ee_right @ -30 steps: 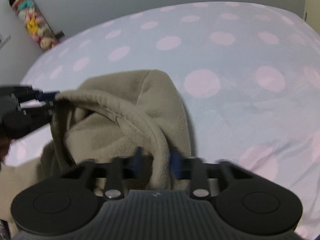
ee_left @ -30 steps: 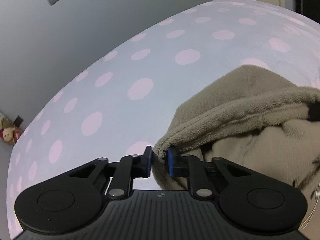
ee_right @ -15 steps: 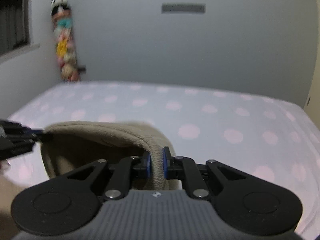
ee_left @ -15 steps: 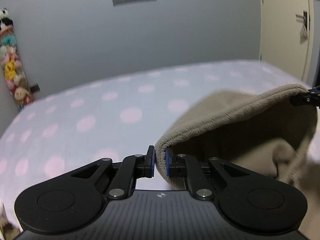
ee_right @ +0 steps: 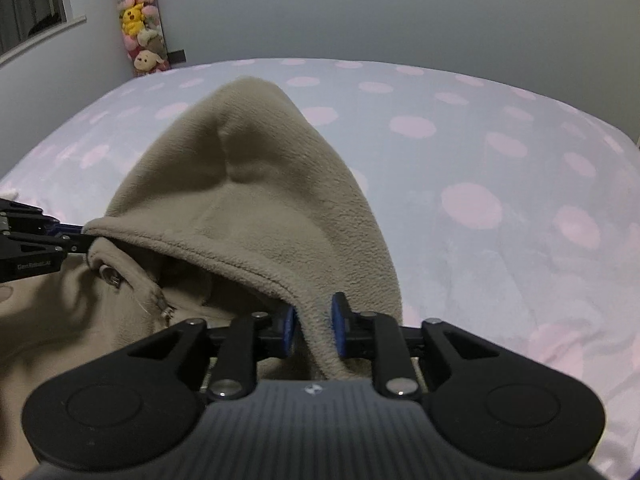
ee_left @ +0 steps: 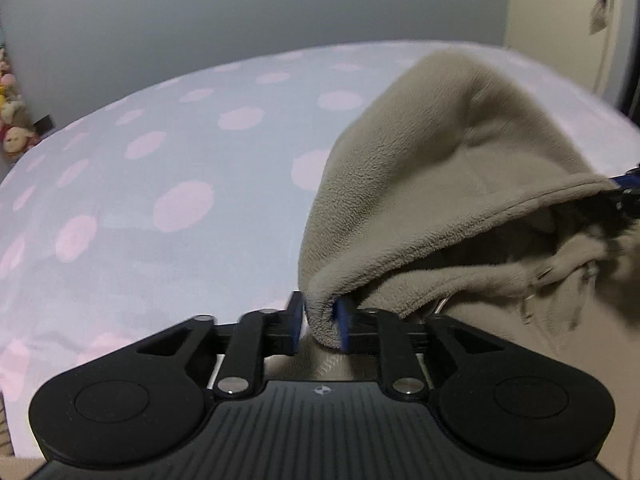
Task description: Fold clothes
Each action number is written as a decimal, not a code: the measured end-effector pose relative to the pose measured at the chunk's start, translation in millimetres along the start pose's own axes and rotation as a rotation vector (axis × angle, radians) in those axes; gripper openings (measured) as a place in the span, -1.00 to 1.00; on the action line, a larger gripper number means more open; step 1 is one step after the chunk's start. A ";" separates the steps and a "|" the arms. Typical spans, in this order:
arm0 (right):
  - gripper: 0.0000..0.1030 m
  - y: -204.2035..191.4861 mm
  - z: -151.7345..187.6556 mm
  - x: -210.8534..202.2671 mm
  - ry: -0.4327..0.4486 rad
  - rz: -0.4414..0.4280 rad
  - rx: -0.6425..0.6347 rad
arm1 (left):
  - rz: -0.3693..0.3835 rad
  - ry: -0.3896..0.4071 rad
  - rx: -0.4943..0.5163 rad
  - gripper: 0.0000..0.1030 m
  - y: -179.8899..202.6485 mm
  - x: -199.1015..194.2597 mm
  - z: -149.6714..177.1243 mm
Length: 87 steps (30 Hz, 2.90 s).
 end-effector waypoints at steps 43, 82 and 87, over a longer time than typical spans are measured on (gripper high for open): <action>-0.83 50.0 -85.8 -21.6 0.136 -0.055 0.190 | 0.196 0.175 -0.158 -0.77 -0.9 7.3 -118.1; 0.36 -56.1 -120.0 -17.4 0.117 0.075 -0.300 | 0.226 0.039 0.232 -0.51 71.7 1.0 -72.5; 0.32 -70.8 -127.9 9.2 0.030 0.104 -0.422 | 0.240 -0.052 0.267 -0.60 80.0 24.3 -44.5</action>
Point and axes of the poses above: each gripper's, at about its wrist camera, not at the fingertips, and x roughly the way its jaws point, y to its right, z to its underside, the point moved 8 cm from there along x, roughly the way its jaws point, and after that the axes turned 14 degrees about -y, right-handed, at the moved point
